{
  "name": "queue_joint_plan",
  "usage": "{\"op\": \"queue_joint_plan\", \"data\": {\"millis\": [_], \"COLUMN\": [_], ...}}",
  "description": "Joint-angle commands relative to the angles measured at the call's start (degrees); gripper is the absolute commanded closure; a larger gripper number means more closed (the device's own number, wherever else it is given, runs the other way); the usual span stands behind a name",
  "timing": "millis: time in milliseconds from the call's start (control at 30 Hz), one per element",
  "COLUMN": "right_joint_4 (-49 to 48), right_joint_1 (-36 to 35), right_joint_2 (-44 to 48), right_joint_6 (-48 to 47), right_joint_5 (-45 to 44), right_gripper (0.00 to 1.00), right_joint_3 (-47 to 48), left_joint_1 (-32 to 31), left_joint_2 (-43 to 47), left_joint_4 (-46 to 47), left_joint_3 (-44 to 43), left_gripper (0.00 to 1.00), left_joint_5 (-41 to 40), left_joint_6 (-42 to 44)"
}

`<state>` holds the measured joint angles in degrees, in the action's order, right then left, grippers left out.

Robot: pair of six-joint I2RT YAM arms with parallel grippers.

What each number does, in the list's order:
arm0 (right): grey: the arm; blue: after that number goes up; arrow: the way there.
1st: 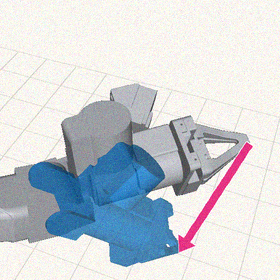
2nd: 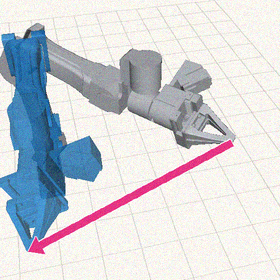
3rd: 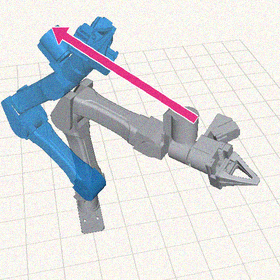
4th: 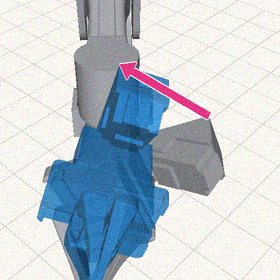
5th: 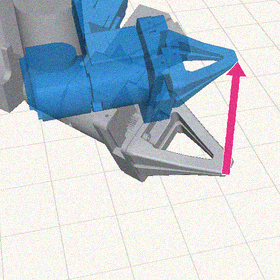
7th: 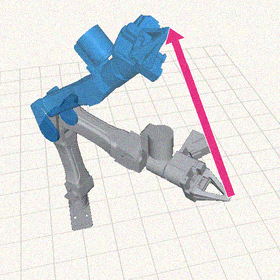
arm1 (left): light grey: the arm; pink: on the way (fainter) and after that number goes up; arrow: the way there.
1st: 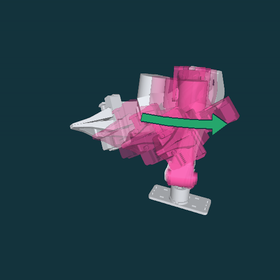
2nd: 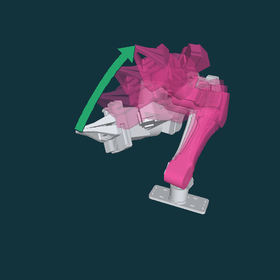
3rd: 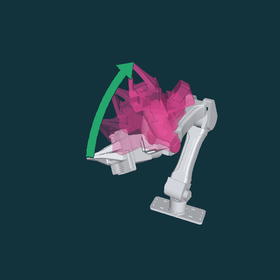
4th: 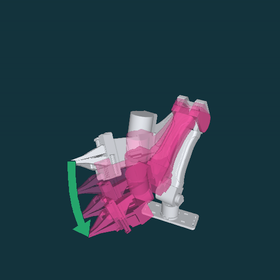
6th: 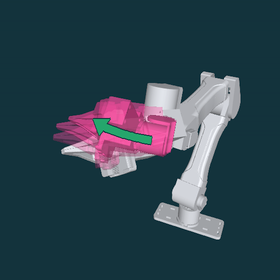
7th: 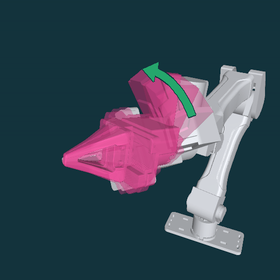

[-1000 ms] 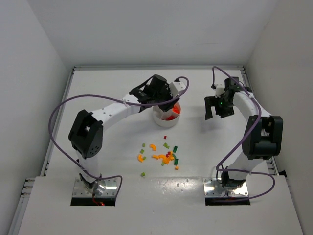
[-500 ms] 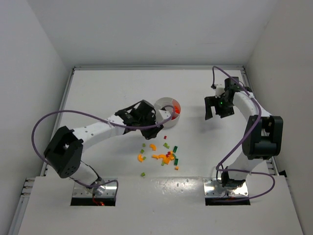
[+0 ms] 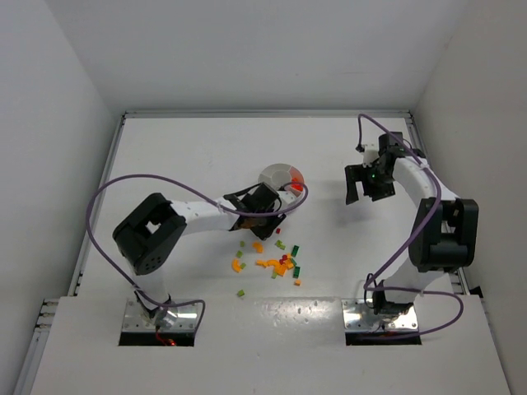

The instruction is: Sort the legos into containers by color

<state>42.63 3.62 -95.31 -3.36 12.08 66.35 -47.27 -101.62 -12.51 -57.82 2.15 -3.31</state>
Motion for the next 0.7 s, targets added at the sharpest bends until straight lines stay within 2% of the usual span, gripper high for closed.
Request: {"op": "queue_joint_plan", "data": {"millis": [0,267,667], "right_joint_4": [-0.79,-1.32,-1.32], "right_joint_1": [-0.28,-0.28,-0.28], "right_joint_2": [4.16,5.31,5.83], "right_joint_6": [0.54,0.54,0.54], "right_joint_5": [-0.12,-0.65,-0.65], "right_gripper": [0.09,0.09,0.09], "right_joint_3": [-1.65,-2.71,-2.71], "left_joint_1": [-0.37,-0.98,-3.80], "left_joint_2": [-0.07,-2.08,-7.10], "left_joint_4": [3.54,3.55,1.70], "left_joint_3": [-1.94,-4.40,-9.59], "left_gripper": [0.60,0.54,0.54], "left_joint_5": [1.36,2.77,-1.63], "left_joint_6": [-4.60,-8.99,-9.61]}}
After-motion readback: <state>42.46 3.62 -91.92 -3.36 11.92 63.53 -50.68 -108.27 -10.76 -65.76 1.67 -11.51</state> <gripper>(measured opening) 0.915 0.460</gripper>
